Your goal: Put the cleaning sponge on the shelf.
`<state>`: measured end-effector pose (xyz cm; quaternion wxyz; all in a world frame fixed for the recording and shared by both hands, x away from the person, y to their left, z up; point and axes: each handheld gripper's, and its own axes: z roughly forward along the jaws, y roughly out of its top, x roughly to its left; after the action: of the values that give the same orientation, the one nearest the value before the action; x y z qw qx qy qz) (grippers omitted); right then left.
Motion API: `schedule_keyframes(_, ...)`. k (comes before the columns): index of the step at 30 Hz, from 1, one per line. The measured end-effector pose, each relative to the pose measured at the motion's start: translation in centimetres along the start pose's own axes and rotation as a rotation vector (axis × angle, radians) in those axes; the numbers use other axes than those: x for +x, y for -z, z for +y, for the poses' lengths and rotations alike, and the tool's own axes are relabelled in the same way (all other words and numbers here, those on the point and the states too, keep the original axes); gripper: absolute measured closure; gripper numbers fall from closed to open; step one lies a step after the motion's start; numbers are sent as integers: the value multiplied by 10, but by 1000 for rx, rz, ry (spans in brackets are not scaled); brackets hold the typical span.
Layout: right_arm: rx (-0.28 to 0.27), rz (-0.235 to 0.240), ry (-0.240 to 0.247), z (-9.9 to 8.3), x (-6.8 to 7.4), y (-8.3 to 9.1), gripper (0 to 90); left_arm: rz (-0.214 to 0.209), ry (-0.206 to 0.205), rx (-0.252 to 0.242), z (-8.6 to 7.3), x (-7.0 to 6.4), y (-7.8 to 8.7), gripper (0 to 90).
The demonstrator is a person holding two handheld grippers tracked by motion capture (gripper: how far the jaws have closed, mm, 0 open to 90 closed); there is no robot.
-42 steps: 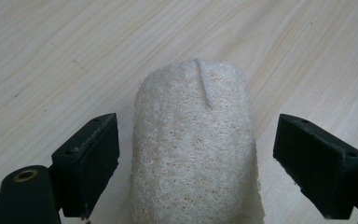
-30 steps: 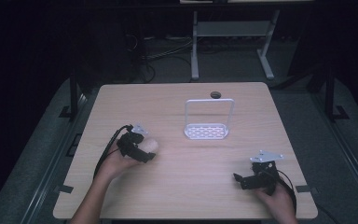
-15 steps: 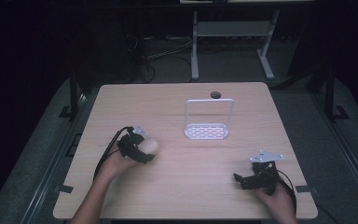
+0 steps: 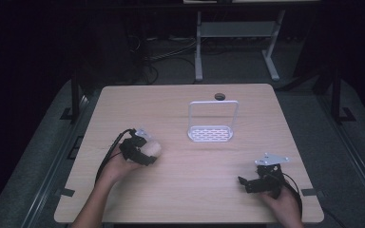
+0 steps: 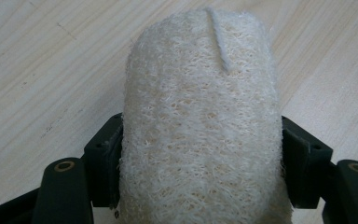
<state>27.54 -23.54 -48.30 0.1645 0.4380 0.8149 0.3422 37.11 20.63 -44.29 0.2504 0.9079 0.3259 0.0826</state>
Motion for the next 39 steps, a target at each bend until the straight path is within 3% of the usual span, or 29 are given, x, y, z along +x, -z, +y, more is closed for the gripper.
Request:
schedule_keyframes(5, 0, 0, 0, 0, 0, 0, 13, -4, 0, 1, 0, 1, 0, 290)
schedule_keyframes(18, 0, 0, 0, 0, 0, 0, 13, -16, 30, -64, 6, -5, 7, 293)
schedule_keyframes(39, 0, 0, 0, 0, 0, 0, 13, -42, 14, -147, 25, -18, 14, 293)
